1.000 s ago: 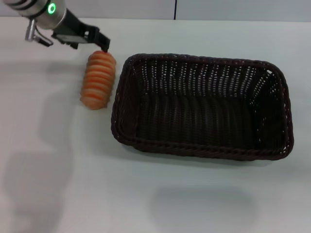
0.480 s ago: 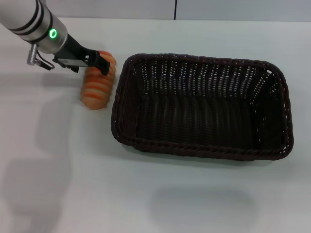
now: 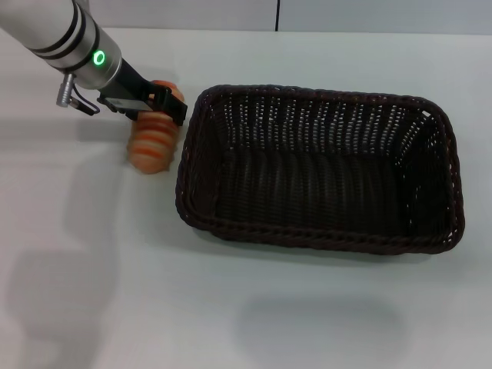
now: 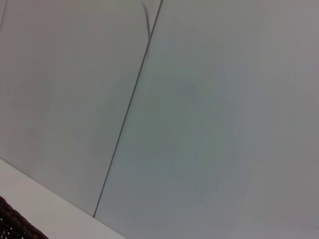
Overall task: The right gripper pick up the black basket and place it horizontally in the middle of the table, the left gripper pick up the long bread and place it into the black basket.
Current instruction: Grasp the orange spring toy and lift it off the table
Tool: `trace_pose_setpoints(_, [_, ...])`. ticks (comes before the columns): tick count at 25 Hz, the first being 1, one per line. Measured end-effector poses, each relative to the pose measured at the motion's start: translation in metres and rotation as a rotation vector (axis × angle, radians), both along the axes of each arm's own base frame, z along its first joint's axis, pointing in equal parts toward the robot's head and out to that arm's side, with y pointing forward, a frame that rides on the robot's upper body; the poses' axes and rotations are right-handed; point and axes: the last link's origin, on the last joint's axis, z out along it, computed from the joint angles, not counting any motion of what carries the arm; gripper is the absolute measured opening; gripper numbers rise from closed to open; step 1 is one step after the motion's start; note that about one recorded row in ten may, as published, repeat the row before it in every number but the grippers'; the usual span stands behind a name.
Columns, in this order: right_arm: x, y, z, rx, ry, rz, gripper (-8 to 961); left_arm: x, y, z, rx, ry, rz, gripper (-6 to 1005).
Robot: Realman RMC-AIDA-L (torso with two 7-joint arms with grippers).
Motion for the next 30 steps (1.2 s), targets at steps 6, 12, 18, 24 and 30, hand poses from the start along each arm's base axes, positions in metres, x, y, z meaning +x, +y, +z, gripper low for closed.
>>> trace_pose_setpoints(6, [-0.001,0.001,-0.001,-0.003,-0.004,0.004,514,-0.007,-0.002,-0.003,0.002,-0.001,0.013,790])
trace_pose_setpoints(12, [-0.003,0.001,-0.002,-0.01,-0.014,0.01,514,-0.013,-0.003,-0.007,0.001,0.001,0.022,788])
trace_pose_setpoints(18, [-0.004,0.002,-0.002,-0.012,-0.012,0.016,515,-0.013,-0.003,-0.006,0.004,0.003,0.022,786])
trace_pose_setpoints(24, [-0.006,0.003,-0.003,-0.015,-0.011,0.022,515,-0.011,-0.005,-0.009,-0.039,0.06,-0.018,784])
trace_pose_setpoints(30, [-0.007,0.004,-0.004,-0.019,-0.011,0.027,516,-0.011,-0.005,-0.008,-0.036,0.072,-0.033,680])
